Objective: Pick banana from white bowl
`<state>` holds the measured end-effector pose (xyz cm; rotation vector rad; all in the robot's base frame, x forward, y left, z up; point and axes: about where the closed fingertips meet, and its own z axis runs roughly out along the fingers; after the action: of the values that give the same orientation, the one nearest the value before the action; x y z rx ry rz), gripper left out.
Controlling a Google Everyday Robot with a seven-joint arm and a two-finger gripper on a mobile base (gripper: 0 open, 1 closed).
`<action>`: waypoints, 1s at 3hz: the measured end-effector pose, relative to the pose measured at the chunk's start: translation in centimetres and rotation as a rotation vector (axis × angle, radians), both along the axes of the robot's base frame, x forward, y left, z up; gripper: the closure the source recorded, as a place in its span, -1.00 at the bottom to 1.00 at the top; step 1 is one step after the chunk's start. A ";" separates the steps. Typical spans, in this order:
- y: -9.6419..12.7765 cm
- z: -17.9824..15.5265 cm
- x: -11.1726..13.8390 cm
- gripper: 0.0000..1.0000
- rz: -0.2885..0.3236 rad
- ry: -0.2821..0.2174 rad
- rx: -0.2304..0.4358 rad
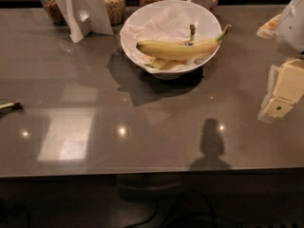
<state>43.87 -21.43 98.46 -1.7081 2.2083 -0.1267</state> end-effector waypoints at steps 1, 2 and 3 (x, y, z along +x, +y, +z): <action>0.0 0.0 0.0 -1.00 0.000 0.000 0.000; 0.3 0.4 0.4 -1.00 0.009 -0.029 0.010; 1.0 0.7 1.8 -1.00 0.025 -0.084 0.039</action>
Offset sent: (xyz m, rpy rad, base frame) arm 0.0085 0.0045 0.0042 0.0214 -0.0464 0.0207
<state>45.64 -20.39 99.16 -1.6786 2.1143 -0.1457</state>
